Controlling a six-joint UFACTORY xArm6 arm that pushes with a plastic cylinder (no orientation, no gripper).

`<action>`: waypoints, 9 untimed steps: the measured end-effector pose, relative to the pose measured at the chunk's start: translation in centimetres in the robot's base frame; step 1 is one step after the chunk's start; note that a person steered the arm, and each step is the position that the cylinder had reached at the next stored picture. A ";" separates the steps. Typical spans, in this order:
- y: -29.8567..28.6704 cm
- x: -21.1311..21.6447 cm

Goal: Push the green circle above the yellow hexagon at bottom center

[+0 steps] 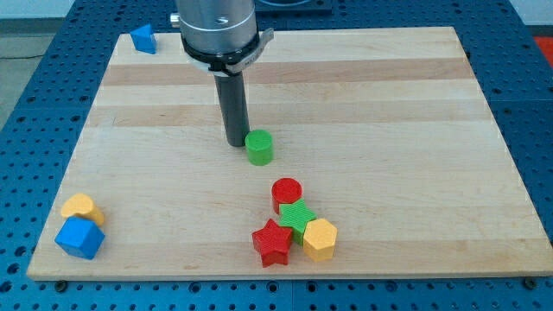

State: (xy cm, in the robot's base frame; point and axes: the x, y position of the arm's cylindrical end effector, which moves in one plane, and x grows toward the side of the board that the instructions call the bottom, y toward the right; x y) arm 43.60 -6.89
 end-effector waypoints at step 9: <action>13.2 8.4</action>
